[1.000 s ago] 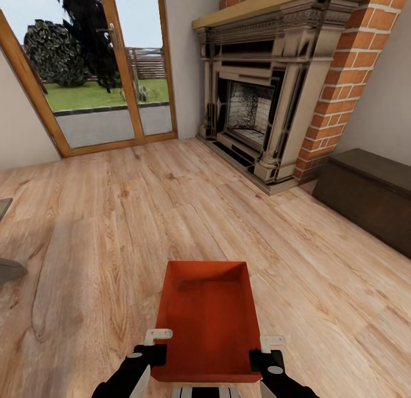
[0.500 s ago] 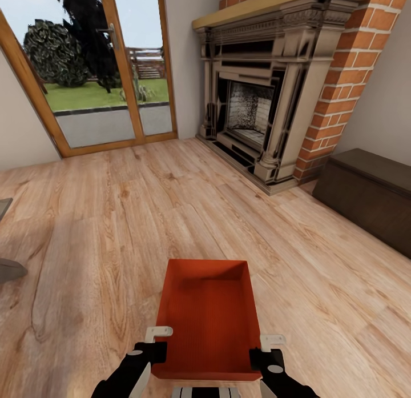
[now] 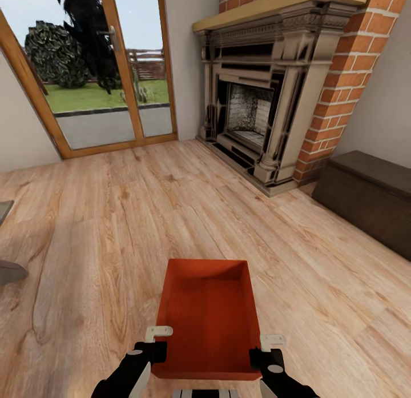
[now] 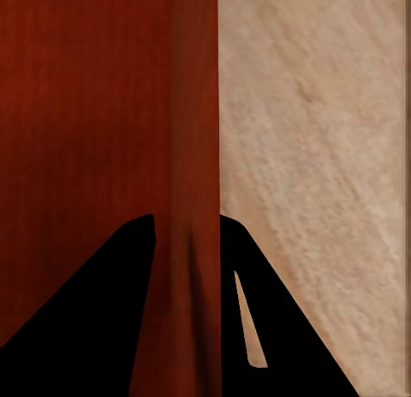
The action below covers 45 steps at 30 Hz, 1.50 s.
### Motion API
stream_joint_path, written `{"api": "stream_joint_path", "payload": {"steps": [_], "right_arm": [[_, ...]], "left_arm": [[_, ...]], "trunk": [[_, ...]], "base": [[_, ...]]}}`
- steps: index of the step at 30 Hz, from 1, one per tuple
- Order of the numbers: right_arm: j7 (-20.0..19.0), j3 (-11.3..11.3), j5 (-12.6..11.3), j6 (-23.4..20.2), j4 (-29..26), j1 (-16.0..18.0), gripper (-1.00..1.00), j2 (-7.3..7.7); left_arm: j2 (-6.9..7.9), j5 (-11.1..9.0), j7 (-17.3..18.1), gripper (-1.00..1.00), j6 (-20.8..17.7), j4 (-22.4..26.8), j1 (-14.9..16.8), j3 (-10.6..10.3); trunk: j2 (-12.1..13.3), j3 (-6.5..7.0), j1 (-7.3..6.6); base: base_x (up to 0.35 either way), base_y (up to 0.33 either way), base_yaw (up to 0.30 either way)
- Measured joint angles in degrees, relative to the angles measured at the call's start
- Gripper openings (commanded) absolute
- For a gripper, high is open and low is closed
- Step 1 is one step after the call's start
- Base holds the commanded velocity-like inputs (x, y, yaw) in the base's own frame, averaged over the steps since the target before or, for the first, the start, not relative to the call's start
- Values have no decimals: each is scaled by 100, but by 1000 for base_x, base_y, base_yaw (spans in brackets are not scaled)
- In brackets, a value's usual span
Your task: Move the two storage containers from the living room to the garage. In the garage, place one container on the floor and stack the other container on top of it (either order is fine).
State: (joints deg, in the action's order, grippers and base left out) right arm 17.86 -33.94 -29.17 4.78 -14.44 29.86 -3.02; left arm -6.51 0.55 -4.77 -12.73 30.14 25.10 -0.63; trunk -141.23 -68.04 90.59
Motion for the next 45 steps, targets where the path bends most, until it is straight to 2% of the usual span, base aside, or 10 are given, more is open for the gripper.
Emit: {"api": "stream_joint_path", "payload": {"steps": [45], "right_arm": [[24,-27,-3,-3,-14,-1,-100,-1]], "left_arm": [[8,-16,14,-100,47,-31,-2,7]], "trunk": [[1805,808,-989]], "base": [[0,0,0]]}}
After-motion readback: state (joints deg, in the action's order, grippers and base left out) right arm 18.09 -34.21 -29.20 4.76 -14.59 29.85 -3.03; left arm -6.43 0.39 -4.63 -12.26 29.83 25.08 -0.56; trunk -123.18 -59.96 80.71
